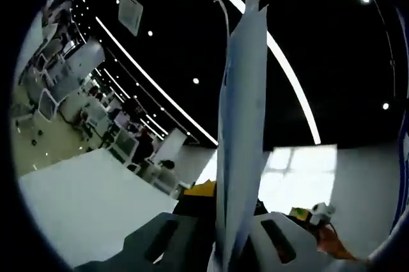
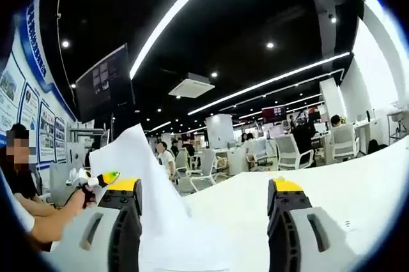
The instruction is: Organize the stack of printing papers by aligning and flattening the scattered papers on the table
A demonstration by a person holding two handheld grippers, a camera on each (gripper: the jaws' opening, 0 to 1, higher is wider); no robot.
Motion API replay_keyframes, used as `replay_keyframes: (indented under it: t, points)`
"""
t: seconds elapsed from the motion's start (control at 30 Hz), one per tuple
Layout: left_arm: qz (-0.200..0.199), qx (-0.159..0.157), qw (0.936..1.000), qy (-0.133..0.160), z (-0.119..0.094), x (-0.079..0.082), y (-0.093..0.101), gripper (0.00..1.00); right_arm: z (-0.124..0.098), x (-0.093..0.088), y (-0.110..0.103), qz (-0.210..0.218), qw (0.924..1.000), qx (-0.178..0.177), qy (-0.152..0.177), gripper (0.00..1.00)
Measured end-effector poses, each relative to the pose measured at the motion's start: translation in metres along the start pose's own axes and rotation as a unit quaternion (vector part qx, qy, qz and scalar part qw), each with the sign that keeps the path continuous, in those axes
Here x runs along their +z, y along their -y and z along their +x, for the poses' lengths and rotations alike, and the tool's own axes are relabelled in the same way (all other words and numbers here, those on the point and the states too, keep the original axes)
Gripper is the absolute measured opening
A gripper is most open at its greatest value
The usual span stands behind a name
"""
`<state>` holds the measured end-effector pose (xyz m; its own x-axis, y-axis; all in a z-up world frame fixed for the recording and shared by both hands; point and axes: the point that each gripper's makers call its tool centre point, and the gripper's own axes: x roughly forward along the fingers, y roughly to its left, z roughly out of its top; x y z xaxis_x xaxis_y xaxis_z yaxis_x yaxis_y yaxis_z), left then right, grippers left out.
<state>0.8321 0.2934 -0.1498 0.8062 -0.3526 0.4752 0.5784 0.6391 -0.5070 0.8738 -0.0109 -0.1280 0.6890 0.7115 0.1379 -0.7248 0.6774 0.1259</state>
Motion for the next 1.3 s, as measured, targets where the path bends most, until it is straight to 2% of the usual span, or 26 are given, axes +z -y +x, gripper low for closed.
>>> replay_keyframes:
  t: [0.07,0.2,0.23,0.3,0.33,0.47,0.77,0.83,1.17,1.3]
  points:
    - [-0.018,0.012,0.9998,0.004,-0.001,-0.004,-0.010,0.06,0.000,-0.010,-0.004,0.005,0.9996,0.009,-0.025,0.79]
    - [-0.021,0.034,0.9992,0.000,-0.002,-0.007,-0.025,0.06,0.001,-0.017,-0.007,-0.004,0.9988,0.009,-0.047,0.79]
    - [-0.031,0.046,0.9985,0.006,-0.004,-0.006,-0.031,0.06,0.001,-0.018,-0.008,-0.008,0.9987,0.010,-0.050,0.79]
    - [-0.041,0.047,0.9979,0.017,-0.007,-0.002,-0.036,0.06,0.002,-0.019,-0.009,-0.005,0.9986,0.011,-0.052,0.78]
    - [-0.039,0.058,0.9974,0.020,-0.009,-0.001,-0.042,0.06,0.003,-0.020,-0.011,0.000,0.9985,0.015,-0.052,0.78]
    - [-0.013,0.095,0.9949,0.032,-0.016,0.008,-0.063,0.06,0.004,-0.016,-0.019,0.035,0.9979,0.038,-0.038,0.78]
    - [-0.011,0.119,0.9899,0.075,-0.030,0.032,-0.073,0.06,-0.001,-0.013,-0.009,0.042,0.9980,0.028,-0.037,0.80]
    - [-0.004,0.127,0.9884,0.083,-0.034,0.037,-0.076,0.06,-0.005,-0.016,0.001,0.035,0.9984,0.010,-0.044,0.80]
    - [-0.004,0.133,0.9868,0.092,-0.037,0.042,-0.079,0.06,-0.011,-0.017,0.011,0.029,0.9983,-0.012,-0.048,0.80]
    - [-0.001,0.136,0.9860,0.096,-0.039,0.045,-0.081,0.06,-0.011,-0.029,0.019,0.001,0.9963,-0.035,-0.078,0.80]
